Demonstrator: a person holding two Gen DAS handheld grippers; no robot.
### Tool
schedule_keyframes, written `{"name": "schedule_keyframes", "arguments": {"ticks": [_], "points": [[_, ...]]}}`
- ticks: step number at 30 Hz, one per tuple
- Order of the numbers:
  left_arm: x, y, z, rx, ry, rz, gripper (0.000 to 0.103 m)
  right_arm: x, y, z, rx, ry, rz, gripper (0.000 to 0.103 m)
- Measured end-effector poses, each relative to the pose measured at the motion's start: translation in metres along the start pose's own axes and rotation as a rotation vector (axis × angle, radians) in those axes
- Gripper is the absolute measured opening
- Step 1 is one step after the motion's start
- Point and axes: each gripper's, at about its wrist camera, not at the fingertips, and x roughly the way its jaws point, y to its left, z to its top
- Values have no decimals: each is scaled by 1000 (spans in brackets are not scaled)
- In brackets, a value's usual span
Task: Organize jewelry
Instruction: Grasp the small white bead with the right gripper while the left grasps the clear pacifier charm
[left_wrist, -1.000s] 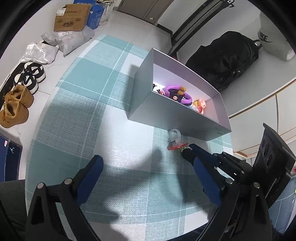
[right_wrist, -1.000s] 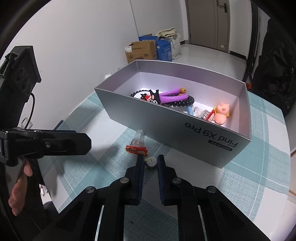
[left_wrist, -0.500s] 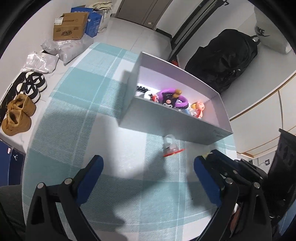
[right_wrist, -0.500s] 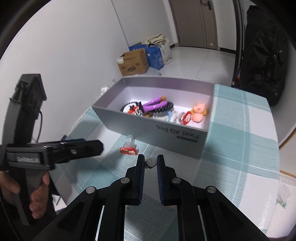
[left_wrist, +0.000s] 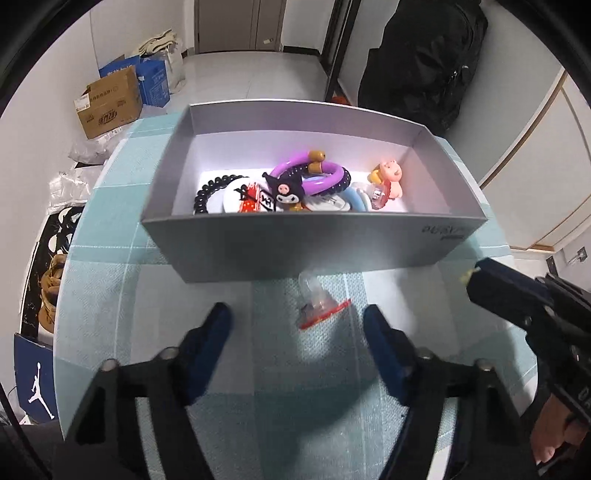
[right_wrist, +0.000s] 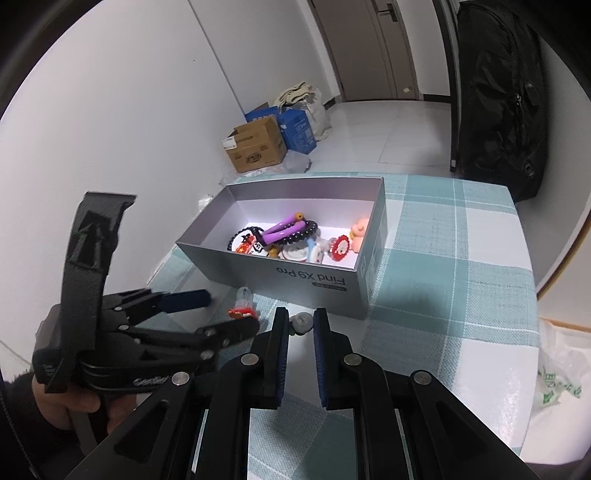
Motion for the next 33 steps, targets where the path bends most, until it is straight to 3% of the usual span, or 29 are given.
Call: {"name": "schedule_keyframes", "arguments": {"ticks": [5, 7, 21, 27, 33], "points": [[1, -1, 5, 13, -15, 37, 39, 0, -2, -1, 6, 5, 12, 13], [2, -2, 4, 19, -17, 67, 24, 0, -1, -1, 8, 0, 16, 13], [-4, 4, 7, -47, 3, -68, 24, -3, 11, -1, -35, -30, 60, 13], [-28, 0, 1, -50, -46, -160, 24, -6, 11, 0, -28, -45, 65, 13], [-43, -2, 1, -52, -107, -174, 24, -13, 13, 3, -20, -79, 90, 13]]}}
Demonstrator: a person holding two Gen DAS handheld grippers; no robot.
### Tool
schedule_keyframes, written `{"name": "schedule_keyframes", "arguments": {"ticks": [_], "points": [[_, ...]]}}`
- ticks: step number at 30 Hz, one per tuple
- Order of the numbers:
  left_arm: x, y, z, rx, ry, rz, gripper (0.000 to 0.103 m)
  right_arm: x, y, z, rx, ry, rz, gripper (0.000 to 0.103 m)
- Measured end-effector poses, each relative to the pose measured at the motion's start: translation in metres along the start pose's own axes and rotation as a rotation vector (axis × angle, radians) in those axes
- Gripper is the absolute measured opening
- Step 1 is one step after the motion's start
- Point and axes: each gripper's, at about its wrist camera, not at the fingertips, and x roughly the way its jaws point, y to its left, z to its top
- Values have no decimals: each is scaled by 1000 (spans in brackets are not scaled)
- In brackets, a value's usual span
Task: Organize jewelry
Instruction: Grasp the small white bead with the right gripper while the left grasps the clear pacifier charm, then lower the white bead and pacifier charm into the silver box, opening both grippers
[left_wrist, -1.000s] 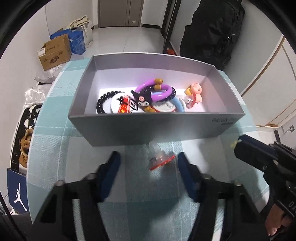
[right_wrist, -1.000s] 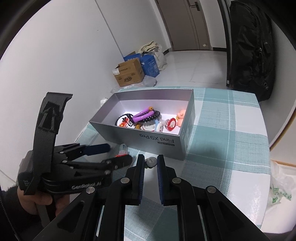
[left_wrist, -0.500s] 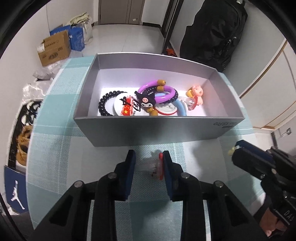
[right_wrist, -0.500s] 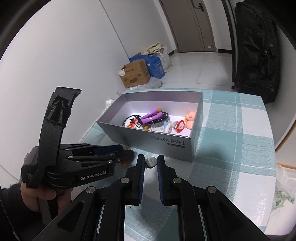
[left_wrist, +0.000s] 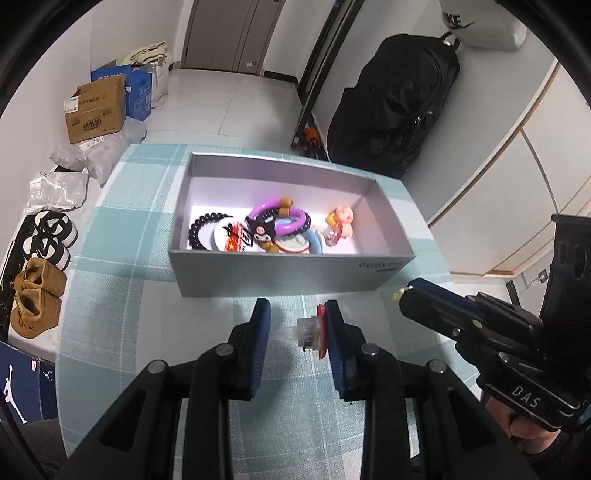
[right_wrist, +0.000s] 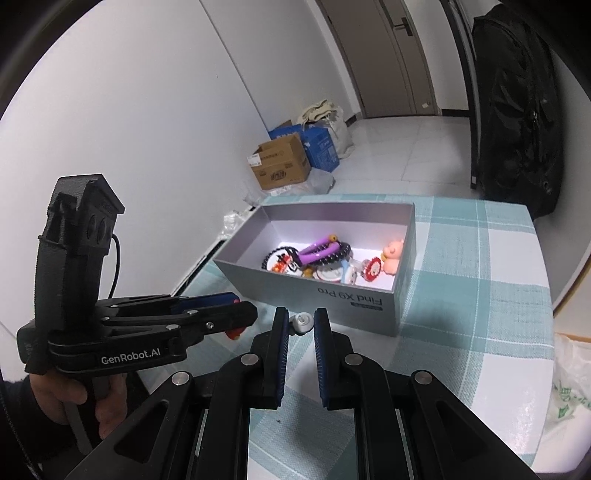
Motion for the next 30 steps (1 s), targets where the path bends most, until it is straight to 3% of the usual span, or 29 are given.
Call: {"name": "schedule_keyframes", "arguments": {"ticks": [10, 16, 22, 27, 30], "points": [[-15, 15, 17, -46, -77, -85, 24, -6, 1, 8, 13, -46, 27, 13], [-19, 17, 33, -39, -129, -76, 24, -3, 1, 17, 24, -57, 45, 13], [-14, 25, 48, -77, -97, -112, 24, -3, 5, 32, 35, -66, 41, 13], [-12, 15, 58, -8, -93, -89, 24, -1, 4, 49, 25, -64, 44, 13], [1, 16, 64, -8, -51, -96, 24, 7, -1, 60, 45, -41, 44, 13]]}}
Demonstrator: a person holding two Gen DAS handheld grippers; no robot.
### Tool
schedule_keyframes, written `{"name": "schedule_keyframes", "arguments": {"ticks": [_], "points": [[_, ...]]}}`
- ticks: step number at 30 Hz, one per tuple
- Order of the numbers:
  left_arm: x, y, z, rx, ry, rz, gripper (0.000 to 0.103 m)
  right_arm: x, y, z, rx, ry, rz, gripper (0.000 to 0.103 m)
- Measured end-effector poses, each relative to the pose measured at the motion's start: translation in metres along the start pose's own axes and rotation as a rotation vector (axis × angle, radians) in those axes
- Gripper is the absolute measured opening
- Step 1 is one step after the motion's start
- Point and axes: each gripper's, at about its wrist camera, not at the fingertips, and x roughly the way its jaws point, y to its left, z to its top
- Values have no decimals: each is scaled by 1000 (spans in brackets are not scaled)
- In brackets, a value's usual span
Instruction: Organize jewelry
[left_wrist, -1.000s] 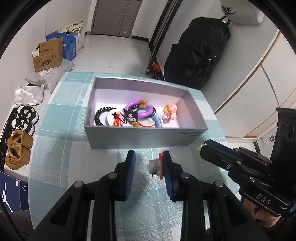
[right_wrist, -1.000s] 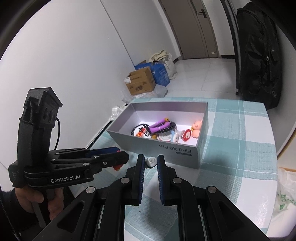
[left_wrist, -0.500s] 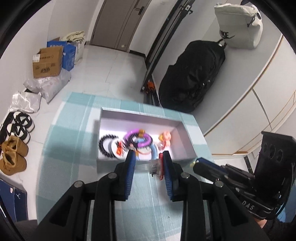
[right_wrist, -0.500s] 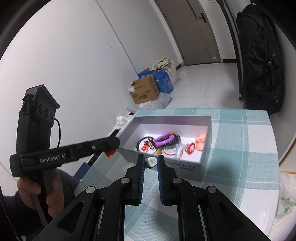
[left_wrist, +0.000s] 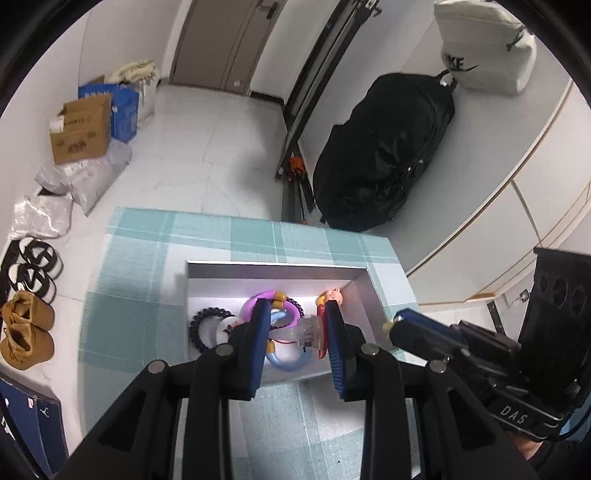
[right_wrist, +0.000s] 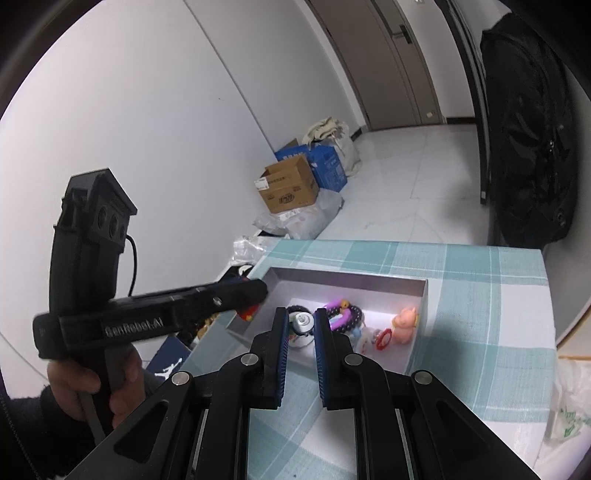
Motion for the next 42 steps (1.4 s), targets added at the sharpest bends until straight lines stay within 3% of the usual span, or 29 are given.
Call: {"name": "schedule_keyframes", "arguments": {"ticks": [7, 23, 30, 34, 36, 38, 40, 42], "points": [[16, 1, 13, 12, 36, -9, 24, 19, -12, 17, 19, 11, -14, 13], [43, 6, 15, 15, 102, 2, 24, 32, -43, 16, 80, 26, -36, 13], [44, 10, 16, 3, 98, -3, 24, 35, -47, 14, 99, 29, -41, 13], [35, 7, 16, -1, 53, -62, 25, 36, -45, 12, 88, 32, -46, 15], [33, 2, 14, 31, 33, -30, 26, 37, -45, 11, 83, 34, -50, 15], [36, 1, 13, 41, 47, -8, 31, 34, -46, 10, 85, 29, -44, 15], [36, 2, 12, 22, 57, -37, 51, 30, -46, 9, 85, 17, -46, 15], [26, 2, 11, 14, 5, -64, 69, 28, -46, 10, 91, 9, -53, 18]]}}
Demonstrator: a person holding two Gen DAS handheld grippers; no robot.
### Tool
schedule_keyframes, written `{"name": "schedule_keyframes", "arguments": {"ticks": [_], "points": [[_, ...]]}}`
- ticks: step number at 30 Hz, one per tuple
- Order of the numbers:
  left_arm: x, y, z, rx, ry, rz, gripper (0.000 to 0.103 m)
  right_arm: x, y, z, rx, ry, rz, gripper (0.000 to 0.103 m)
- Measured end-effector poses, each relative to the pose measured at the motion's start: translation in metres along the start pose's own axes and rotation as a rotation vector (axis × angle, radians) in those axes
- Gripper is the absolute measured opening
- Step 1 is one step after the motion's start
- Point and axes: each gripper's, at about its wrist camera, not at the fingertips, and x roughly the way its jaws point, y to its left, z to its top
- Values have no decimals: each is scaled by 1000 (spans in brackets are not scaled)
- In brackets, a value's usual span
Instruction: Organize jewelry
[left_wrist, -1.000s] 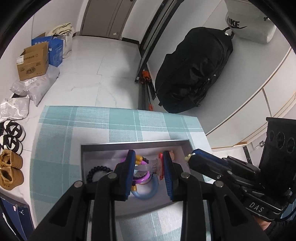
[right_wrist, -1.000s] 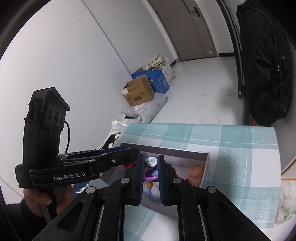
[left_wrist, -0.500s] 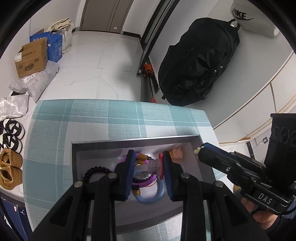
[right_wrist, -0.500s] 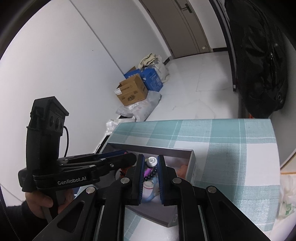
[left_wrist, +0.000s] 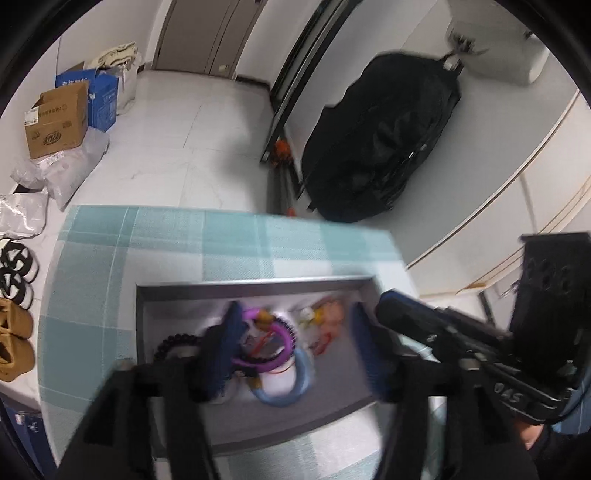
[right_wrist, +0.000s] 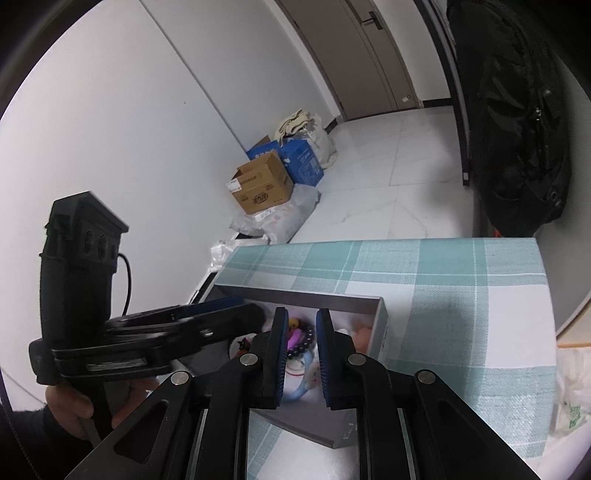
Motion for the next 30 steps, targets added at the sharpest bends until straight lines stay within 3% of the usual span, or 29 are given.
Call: {"name": "schedule_keyframes", "arguments": {"ticks": [3, 7, 11, 16, 20, 25, 30], "points": [[-13, -6, 1, 22, -63, 20, 74, -7, 0, -1, 2, -20, 3, 23], [-20, -4, -2, -14, -90, 26, 74, -22, 5, -4, -35, -68, 4, 48], [-51, -12, -7, -12, -233, 47, 74, -41, 10, -8, -38, -133, 9, 70], [-69, -17, -14, -18, -313, 122, 75, -62, 22, -14, -83, -196, -4, 86], [-74, -22, -21, -10, -331, 222, 76, -77, 33, -22, -118, -235, -17, 96], [-78, -37, -36, 76, -338, 360, 76, -87, 41, -31, -128, -253, -32, 100], [-79, -45, -58, 113, -318, 381, 76, -100, 50, -46, -149, -263, -51, 103]]}}
